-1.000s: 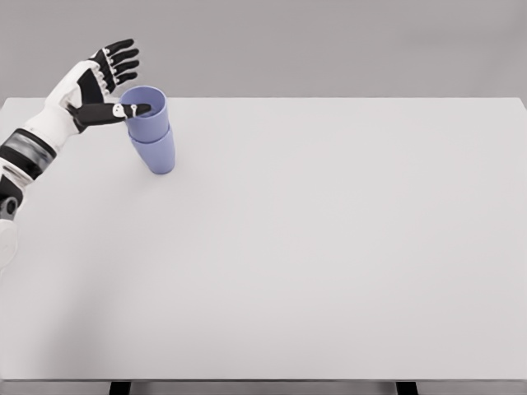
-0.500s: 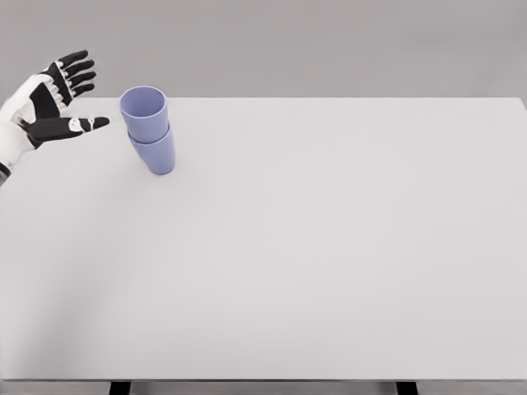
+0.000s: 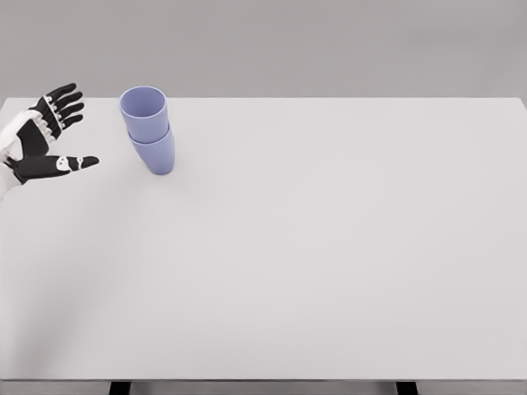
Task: Place the right cup on the left cup with left arm
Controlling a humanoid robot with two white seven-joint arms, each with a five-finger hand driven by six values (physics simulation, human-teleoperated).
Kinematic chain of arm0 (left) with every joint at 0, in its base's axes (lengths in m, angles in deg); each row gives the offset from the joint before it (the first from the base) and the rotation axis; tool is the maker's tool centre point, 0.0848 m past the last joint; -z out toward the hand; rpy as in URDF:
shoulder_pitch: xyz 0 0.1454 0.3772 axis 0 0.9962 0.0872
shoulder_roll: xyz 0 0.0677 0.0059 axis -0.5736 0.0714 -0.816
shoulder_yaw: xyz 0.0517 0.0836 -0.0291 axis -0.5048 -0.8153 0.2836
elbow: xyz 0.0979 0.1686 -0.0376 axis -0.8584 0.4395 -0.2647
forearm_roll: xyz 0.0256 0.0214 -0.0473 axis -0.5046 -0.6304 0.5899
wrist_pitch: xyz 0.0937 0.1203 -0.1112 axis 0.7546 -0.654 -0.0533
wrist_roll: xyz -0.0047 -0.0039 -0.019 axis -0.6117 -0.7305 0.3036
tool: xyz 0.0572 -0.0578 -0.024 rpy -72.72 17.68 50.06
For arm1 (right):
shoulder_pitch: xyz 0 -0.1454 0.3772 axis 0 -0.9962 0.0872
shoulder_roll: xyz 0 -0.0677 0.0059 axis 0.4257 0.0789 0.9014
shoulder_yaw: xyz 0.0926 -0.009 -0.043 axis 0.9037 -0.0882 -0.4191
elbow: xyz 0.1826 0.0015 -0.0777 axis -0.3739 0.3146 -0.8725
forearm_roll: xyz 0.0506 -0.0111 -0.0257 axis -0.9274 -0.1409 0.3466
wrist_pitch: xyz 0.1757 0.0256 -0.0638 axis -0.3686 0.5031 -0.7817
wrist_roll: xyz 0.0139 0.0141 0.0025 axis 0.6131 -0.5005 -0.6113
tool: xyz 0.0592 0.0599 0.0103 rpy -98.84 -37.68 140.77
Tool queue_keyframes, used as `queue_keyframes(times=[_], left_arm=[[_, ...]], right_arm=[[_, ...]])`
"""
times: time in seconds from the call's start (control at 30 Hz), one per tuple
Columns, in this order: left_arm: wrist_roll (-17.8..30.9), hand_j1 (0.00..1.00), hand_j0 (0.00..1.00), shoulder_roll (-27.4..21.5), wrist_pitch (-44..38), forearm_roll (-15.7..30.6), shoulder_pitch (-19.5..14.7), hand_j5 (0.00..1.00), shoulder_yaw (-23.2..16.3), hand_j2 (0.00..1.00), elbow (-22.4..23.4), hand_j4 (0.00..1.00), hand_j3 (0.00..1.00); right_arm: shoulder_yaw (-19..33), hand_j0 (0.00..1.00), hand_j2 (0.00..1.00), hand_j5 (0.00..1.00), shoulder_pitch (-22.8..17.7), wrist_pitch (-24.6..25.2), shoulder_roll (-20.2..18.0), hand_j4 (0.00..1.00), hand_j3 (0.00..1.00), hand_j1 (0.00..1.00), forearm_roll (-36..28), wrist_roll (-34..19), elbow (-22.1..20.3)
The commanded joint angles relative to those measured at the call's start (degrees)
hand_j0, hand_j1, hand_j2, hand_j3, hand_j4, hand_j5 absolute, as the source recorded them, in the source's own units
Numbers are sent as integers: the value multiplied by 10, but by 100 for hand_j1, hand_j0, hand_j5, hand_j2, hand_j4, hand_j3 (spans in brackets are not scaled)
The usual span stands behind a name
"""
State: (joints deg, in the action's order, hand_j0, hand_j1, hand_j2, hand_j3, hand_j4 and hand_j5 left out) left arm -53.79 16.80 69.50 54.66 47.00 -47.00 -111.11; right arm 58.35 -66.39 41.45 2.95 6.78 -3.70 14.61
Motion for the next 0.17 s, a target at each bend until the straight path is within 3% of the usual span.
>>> queue_keyframes(times=[0.0, 0.13], left_arm=[[0, 100, 100, -1, 1, 3, 0, 100, 2, 100, -1, 100, 100], [0, 100, 100, -1, 1, 3, 0, 100, 1, 100, -1, 100, 100]], right_arm=[[0, 100, 100, 100, 0, 0, 0, 100, 100, 100, 1, 0, 0], [0, 100, 100, 100, 0, 0, 0, 100, 100, 100, 0, 0, 0]])
